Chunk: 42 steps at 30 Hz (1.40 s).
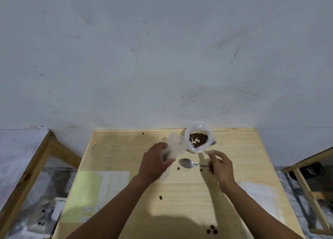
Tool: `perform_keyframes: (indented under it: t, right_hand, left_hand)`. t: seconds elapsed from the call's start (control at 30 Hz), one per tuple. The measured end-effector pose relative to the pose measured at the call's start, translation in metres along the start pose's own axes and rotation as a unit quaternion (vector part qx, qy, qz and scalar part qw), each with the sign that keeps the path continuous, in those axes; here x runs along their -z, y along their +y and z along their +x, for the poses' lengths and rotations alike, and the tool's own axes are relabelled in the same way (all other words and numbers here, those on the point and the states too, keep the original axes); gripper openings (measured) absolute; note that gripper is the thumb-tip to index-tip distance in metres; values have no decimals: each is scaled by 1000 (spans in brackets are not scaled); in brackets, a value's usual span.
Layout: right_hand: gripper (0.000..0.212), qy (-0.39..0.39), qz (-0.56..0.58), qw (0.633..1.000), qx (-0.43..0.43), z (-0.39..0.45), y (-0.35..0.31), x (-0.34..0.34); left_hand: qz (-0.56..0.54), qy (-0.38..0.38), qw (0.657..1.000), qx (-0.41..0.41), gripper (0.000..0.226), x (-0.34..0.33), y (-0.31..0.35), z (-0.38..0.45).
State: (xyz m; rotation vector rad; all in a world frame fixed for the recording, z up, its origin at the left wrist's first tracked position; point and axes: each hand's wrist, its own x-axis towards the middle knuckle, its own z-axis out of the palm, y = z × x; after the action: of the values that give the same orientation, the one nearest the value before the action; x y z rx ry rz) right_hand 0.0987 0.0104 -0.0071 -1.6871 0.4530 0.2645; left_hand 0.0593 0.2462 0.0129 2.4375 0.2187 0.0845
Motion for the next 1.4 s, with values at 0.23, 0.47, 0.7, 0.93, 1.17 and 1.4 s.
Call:
perform_keyframes:
  t: [0.23,0.47,0.7,0.93,1.17,1.4]
  right_hand:
    - [30,-179,-57,971,145,-21,-60,-29]
    - [26,-78,-2,982,170,-15,-83,-28]
    - [23,-88,37,984,149,-12,-89,-26]
    - [25,-83,47,985,142,-6,-95,-18]
    - [24,-82,13,981,176,-6,-98,-16]
    - [20,-145,-38,967,205,-12,-101,-13]
  left_hand:
    - [12,3,998,-65,53,2,23,14]
    - [-110,-43,990,-81,36,19,24,16]
    - [-168,-84,981,-41,30,25,25,19]
    - [-156,-57,986,-23,8,29,25,22]
    - [-176,-23,984,-27,10,42,28,31]
    - [-199,-4,979,-34,7,56,49,40]
